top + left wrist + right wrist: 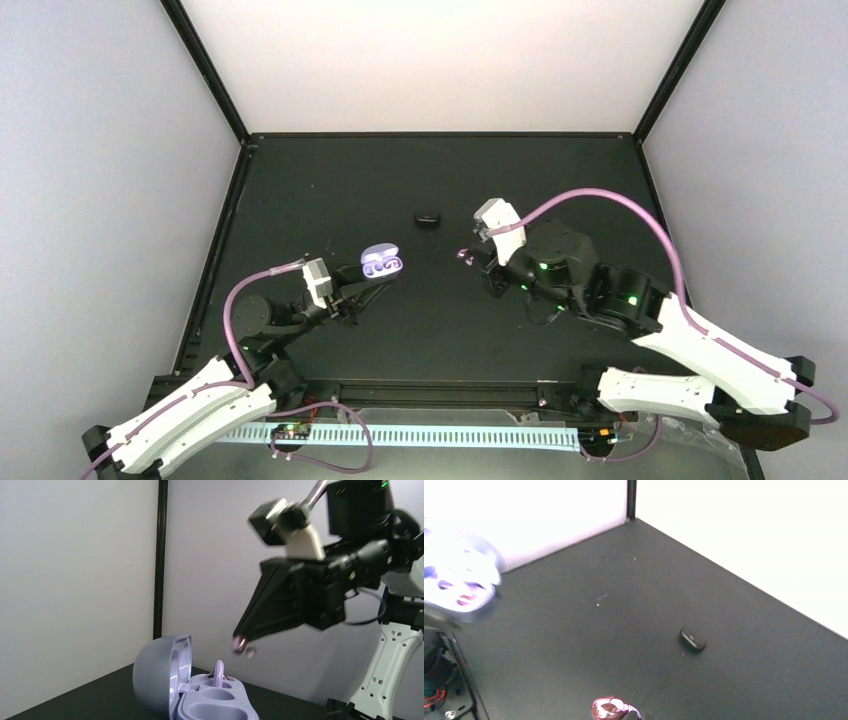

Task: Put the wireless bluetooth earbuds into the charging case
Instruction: Pick up the earbud from the center of the board, then place the earbud in the charging case.

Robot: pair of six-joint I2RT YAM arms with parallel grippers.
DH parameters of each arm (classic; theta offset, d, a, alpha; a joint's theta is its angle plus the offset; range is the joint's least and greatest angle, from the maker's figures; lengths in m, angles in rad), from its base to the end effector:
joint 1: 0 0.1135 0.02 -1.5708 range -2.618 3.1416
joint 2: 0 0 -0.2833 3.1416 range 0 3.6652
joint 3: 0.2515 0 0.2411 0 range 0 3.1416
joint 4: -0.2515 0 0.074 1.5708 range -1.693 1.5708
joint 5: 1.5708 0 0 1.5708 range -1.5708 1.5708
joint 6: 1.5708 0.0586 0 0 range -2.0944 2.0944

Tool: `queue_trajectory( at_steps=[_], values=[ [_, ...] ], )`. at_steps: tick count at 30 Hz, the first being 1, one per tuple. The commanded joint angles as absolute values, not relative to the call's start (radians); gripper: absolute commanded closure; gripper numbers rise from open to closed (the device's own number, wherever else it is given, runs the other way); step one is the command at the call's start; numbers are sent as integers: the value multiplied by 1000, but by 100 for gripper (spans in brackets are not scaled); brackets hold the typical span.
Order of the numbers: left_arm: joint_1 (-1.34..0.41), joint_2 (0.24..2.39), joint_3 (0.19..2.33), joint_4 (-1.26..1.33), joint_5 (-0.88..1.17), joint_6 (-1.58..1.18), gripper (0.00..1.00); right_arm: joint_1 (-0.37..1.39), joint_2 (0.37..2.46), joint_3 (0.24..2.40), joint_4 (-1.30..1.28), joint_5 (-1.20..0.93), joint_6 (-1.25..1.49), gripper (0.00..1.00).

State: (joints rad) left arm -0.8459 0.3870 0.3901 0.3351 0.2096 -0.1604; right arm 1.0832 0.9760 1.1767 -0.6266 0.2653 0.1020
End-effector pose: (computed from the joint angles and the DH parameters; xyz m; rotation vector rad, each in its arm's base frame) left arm 0.0670 -0.0941 0.3247 0.6138 1.1502 -0.9967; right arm 0.1059 0.1669 0.3996 -0.7939 1.8529 0.5006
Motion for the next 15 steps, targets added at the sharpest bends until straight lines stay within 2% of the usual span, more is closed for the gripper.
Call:
queue_trajectory(
  at_steps=[1, 7, 15],
  values=[
    [-850, 443, 416, 438, 251, -215, 98, 1124, 942, 1290, -751, 297, 12, 99],
    [-850, 602, 453, 546, 295, -271, 98, 1129, 947, 1327, -681, 263, -50, 99],
    [-857, 804, 564, 532, 390, -330, 99, 1128, 963, 1270, -539, 231, -70, 99]
  ],
)
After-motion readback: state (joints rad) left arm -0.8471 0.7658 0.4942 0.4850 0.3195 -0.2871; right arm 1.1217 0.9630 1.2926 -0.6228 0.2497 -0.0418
